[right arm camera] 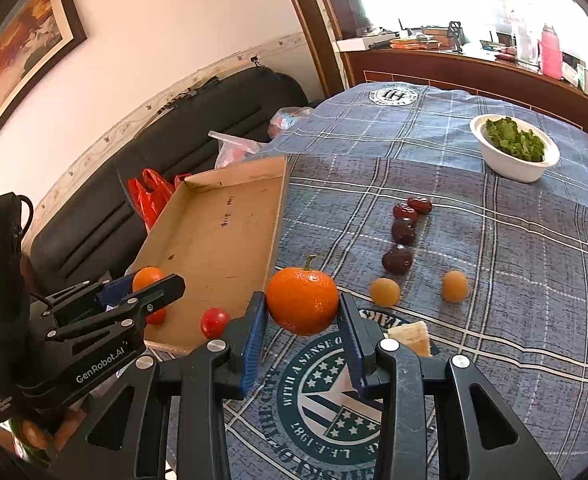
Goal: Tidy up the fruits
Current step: 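Carry both held tangerines over the cardboard tray with both tools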
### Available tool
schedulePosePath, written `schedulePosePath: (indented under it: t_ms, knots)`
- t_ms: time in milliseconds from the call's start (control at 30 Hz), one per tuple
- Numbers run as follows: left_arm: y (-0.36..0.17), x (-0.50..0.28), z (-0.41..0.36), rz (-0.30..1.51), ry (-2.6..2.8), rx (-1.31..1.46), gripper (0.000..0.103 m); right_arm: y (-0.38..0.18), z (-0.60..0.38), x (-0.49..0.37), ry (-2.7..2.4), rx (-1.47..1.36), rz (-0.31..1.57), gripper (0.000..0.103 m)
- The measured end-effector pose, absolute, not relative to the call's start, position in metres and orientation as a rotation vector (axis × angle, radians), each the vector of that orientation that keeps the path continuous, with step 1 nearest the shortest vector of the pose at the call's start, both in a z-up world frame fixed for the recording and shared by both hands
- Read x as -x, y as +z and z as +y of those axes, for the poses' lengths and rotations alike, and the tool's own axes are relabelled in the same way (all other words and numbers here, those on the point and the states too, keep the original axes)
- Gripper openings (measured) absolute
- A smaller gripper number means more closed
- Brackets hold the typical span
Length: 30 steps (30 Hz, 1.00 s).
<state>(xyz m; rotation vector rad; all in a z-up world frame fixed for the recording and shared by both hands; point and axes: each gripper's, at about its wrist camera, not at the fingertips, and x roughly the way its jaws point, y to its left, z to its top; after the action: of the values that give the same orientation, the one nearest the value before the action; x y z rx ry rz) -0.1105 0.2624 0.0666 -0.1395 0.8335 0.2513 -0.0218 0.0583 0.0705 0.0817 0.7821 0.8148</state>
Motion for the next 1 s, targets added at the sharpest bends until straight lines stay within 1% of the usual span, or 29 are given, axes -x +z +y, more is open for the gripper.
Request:
schedulePosePath:
  t_ms: [400, 1000]
  knots:
    - [0.061, 0.113, 0.284, 0.841, 0.284, 0.169, 0.031, 0.070, 0.078, 0.022, 0.847, -0.055, 0.788, 0.036]
    - [0.062, 0.119, 0.348, 0.824, 0.432, 0.231, 0.031, 0.070, 0.127, 0.028, 0.944, -0.013, 0.796, 0.036]
